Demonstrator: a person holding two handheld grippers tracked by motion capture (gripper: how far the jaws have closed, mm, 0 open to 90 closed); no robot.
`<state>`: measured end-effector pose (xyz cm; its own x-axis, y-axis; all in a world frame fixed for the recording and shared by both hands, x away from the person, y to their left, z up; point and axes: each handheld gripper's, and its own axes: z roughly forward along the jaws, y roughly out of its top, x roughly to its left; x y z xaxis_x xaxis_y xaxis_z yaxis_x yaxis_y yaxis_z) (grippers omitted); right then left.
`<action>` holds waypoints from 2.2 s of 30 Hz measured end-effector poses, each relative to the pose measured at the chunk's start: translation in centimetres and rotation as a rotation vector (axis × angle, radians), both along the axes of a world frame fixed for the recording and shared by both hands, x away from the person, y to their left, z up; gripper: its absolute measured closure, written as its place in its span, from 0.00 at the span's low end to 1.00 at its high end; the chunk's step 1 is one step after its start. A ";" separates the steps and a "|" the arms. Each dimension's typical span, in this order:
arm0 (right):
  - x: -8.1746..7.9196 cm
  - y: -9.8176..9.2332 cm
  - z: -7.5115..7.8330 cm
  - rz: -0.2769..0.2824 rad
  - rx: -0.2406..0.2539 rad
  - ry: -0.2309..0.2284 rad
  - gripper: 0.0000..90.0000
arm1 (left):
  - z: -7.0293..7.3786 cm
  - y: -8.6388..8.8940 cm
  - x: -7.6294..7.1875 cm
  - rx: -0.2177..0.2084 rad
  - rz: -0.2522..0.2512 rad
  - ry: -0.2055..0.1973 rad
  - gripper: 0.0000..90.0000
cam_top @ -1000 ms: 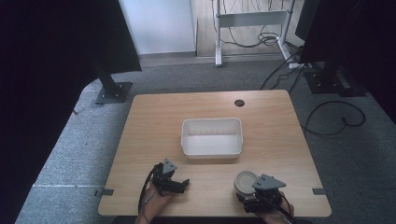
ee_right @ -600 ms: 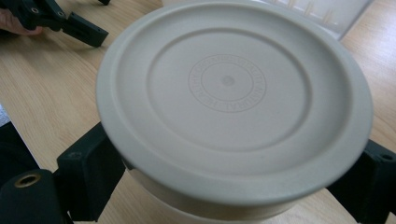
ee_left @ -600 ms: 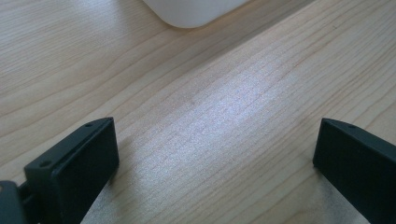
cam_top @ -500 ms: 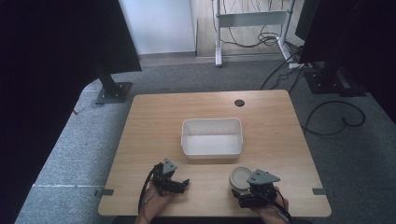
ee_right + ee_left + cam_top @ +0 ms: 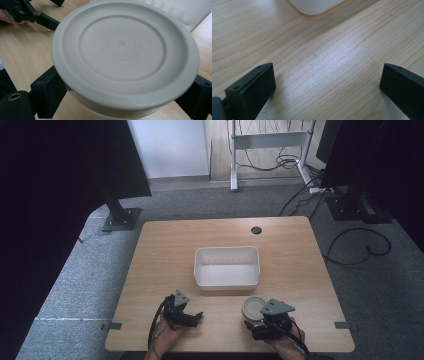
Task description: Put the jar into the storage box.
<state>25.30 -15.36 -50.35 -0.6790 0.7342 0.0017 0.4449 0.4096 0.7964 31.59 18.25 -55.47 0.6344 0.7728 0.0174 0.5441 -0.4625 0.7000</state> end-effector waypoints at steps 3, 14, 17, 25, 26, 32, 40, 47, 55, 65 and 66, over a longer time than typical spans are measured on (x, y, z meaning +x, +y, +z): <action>0.2 0.2 0.1 0.006 0.000 -0.004 0.10 | 0.0 0.0 0.0 0.000 0.000 0.000 0.00; 0.8 0.9 0.5 0.024 0.003 -0.007 0.10 | 0.0 0.0 0.0 0.000 0.000 0.000 0.00; 1.0 1.0 0.7 0.028 0.006 -0.010 0.10 | 0.0 0.0 0.0 0.001 -0.001 -0.001 0.00; 1.6 1.4 1.0 0.036 0.014 -0.012 0.10 | 0.0 0.0 0.0 0.000 0.000 0.000 0.00; 1.6 1.5 1.0 0.039 0.013 -0.013 0.10 | 0.0 0.0 0.0 0.000 0.000 0.000 0.00; 2.1 1.7 1.3 0.045 0.018 -0.017 0.10 | 0.0 0.0 0.0 0.001 -0.001 0.000 0.00; 2.7 2.0 1.7 0.050 0.026 -0.021 0.10 | 0.0 0.0 0.0 0.000 0.000 0.000 0.00; 3.4 2.4 2.1 0.056 0.033 -0.023 0.10 | 0.0 0.0 0.0 0.000 0.000 0.000 0.00; 4.4 3.3 2.7 0.063 0.036 -0.032 0.10 | 0.0 0.0 0.0 0.000 0.000 0.000 0.00; 6.3 4.4 2.8 0.052 0.030 -0.038 0.10 | 0.0 0.0 0.0 -0.001 0.001 0.000 0.00; 6.5 4.6 2.8 0.052 0.025 -0.040 0.10 | 0.0 0.0 0.0 -0.001 0.001 0.000 0.00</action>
<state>31.77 -10.76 -47.55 -0.7163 0.6977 -0.0087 0.3907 0.4114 0.8234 31.58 18.24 -55.48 0.6333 0.7738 0.0165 0.5446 -0.4606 0.7009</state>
